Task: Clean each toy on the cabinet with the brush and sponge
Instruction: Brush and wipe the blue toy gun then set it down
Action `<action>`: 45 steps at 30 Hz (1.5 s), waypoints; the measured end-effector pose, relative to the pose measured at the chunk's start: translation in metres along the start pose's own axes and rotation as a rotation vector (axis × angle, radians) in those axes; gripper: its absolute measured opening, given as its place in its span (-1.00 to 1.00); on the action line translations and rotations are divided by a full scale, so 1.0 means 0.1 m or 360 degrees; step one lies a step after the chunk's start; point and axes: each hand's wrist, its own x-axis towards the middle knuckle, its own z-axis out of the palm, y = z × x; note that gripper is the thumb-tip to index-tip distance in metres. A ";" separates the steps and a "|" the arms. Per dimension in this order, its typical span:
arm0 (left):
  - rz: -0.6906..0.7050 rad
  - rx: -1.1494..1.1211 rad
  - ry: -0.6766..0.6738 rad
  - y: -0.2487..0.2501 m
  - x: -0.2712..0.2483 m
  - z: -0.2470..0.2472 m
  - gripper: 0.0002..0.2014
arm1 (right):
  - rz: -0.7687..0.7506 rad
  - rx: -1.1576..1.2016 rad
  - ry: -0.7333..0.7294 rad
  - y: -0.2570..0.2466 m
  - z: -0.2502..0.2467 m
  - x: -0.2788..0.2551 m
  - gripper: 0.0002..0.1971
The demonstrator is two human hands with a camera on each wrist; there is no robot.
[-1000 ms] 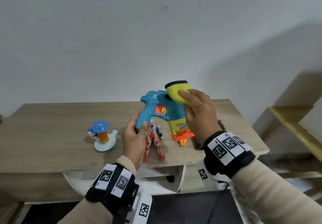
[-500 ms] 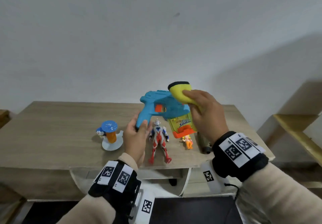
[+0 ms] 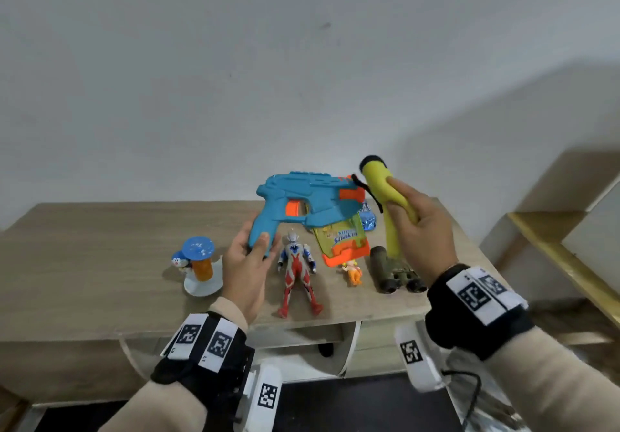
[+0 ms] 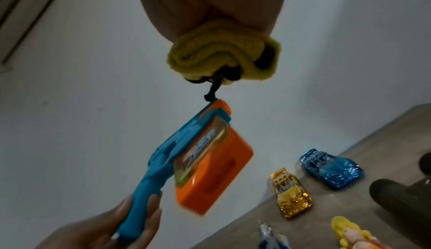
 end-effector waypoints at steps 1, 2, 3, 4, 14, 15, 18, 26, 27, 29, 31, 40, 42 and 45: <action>-0.0003 0.0030 -0.0045 -0.02 -0.02 0.00 -0.60 | 0.0096 -0.0032 -0.0019 0.04 -0.03 0.05 -0.65; -0.0008 0.0061 -0.0088 -0.03 -0.03 0.01 -0.61 | 0.0165 -0.0062 -0.0058 0.08 -0.05 0.08 -0.64; -0.0018 0.0088 -0.0131 -0.04 -0.04 0.01 -0.61 | 0.0195 -0.0081 -0.0103 0.12 -0.07 0.11 -0.62; -0.0030 0.0106 -0.0173 -0.05 -0.05 0.01 -0.61 | 0.0194 -0.0105 -0.0152 0.17 -0.07 0.13 -0.59; -0.0138 0.0166 -0.0367 -0.12 0.02 -0.09 -0.55 | 0.0225 0.0135 -0.0639 0.26 -0.14 0.12 -0.43; -0.0124 0.0242 -0.0373 -0.13 0.03 -0.10 -0.54 | 0.0219 0.0116 -0.0650 0.28 -0.14 0.12 -0.41; -0.0021 0.0655 -0.0369 -0.16 0.05 -0.11 -0.53 | 0.0194 0.0133 -0.0625 0.32 -0.12 0.12 -0.38; -0.0042 0.1185 -0.0132 -0.09 0.07 0.14 -0.82 | -0.0315 -0.0210 -0.0588 0.24 -0.01 0.05 -0.45; -0.0148 0.1158 -0.0130 -0.07 0.09 0.16 -0.69 | -0.0414 -0.0248 -0.0562 0.23 0.00 0.03 -0.46; -0.0401 0.0976 -0.0141 -0.05 0.16 0.19 -0.38 | -0.0628 -0.0353 -0.0515 0.25 0.02 0.02 -0.48; -0.0584 0.0650 -0.0090 0.00 0.19 0.23 -0.26 | -0.0807 -0.0431 -0.0494 0.29 0.02 0.01 -0.53; -0.0718 -0.0138 0.0092 0.09 0.27 0.31 -0.76 | -0.1494 -0.0940 -0.0527 0.39 0.07 -0.03 -0.42; -0.0657 -0.0193 0.0070 0.08 0.29 0.27 -0.70 | -0.1506 -0.0931 -0.0582 0.40 0.07 -0.04 -0.58; -0.0500 -0.0125 0.0052 0.10 0.31 0.24 -0.71 | -0.1178 -0.0656 -0.0521 0.47 0.06 -0.03 -0.63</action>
